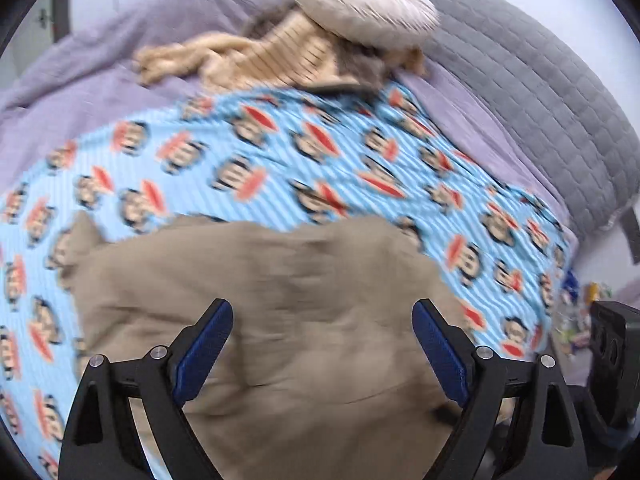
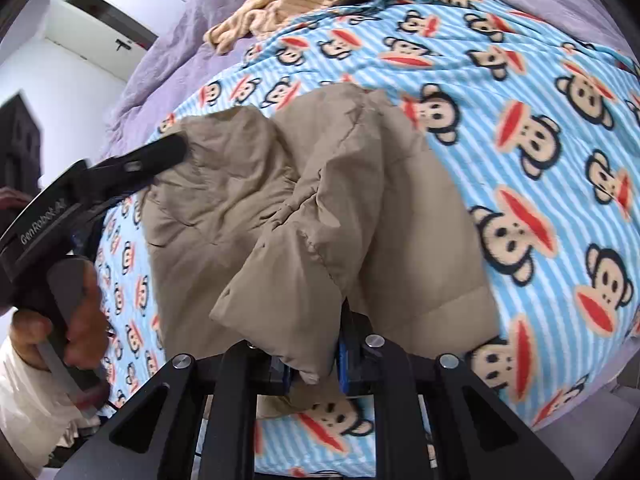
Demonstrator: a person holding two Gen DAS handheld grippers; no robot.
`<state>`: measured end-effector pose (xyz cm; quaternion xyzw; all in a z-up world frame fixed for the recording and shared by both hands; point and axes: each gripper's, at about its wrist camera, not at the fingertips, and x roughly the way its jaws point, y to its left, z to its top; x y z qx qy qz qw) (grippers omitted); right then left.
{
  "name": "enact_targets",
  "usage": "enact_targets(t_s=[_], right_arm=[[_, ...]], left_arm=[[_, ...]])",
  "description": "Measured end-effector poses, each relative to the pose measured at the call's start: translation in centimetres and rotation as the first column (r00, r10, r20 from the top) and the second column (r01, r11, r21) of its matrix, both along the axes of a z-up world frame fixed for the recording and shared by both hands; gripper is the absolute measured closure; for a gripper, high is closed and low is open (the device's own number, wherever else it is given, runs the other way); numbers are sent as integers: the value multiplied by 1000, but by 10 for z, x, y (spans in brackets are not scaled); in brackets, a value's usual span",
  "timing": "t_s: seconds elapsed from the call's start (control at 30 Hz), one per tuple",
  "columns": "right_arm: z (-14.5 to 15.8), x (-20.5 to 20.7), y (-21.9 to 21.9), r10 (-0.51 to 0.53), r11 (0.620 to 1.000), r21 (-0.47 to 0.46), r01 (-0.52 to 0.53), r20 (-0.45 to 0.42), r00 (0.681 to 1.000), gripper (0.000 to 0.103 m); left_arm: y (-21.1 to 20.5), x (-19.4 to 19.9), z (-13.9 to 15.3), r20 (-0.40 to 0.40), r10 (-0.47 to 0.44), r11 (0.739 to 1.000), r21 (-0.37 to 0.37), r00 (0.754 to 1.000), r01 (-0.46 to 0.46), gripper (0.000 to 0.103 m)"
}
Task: Fold large clothes
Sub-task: 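Lower the beige jacket bundle onto the blanket and open both tools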
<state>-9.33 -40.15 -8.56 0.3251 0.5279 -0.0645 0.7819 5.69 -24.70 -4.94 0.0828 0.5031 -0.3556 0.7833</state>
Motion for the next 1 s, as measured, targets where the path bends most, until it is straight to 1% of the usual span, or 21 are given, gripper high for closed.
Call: enact_targets(t_s=[0.07, 0.17, 0.27, 0.4, 0.5, 0.53, 0.6, 0.63, 0.67, 0.7, 0.73, 0.77, 0.87, 0.93, 1.0], right_arm=[[-6, -7, -7, -23, 1000, 18, 23, -12, 1000, 86], [-17, -16, -17, -57, 997, 50, 58, -25, 998, 86], [-29, -13, -22, -78, 995, 59, 80, -36, 996, 86], [-42, -21, -29, -102, 994, 30, 104, -64, 993, 86], [-59, -29, -44, -134, 990, 37, 138, -91, 987, 85], [-65, -31, -49, -144, 987, 54, 150, -100, 985, 84], [-77, -35, -61, -170, 975, 126, 185, -125, 977, 82], [-78, -37, -68, -185, 967, 154, 204, -134, 974, 81], [-73, -38, -74, -193, 964, 159, 214, -140, 971, 74], [-64, -40, -79, -199, 967, 130, 218, -144, 969, 70], [-54, -42, -83, -204, 972, 91, 218, -137, 969, 63], [-42, -44, -87, -213, 975, 45, 219, -113, 971, 60], [-3, -45, -99, -220, 974, -64, 219, -17, 975, 58], [11, -34, -101, -180, 981, -65, 181, 29, 983, 58], [13, -13, -97, -109, 992, -62, 112, 46, 993, 58]], left_arm=[[21, 16, -4, 30, 76, 996, 36, 997, -77, 12], [38, 41, -27, 54, 161, 980, 113, 985, -166, 12], [36, 57, -50, 52, 207, 969, 125, 977, -212, 12], [6, 57, -67, 76, 190, 970, 141, 979, -199, 12], [-20, 49, -73, 96, 151, 974, 157, 984, -165, 12], [-30, 47, -78, 100, 138, 974, 168, 985, -153, 12], [-43, 44, -82, 103, 120, 972, 189, 987, -138, 12], [-48, 42, -83, 109, 113, 970, 203, 988, -134, 12], [-50, 40, -84, 116, 109, 968, 214, 987, -132, 12], [-52, 40, -85, 117, 110, 967, 219, 987, -133, 12], [-51, 40, -86, 114, 112, 967, 218, 987, -135, 12], [-50, 41, -87, 110, 115, 967, 215, 987, -137, 12], [-49, 42, -88, 105, 116, 967, 214, 988, -136, 11], [-50, 42, -89, 110, 114, 966, 219, 987, -136, 11], [-52, 41, -89, 115, 115, 964, 225, 987, -139, 11]])
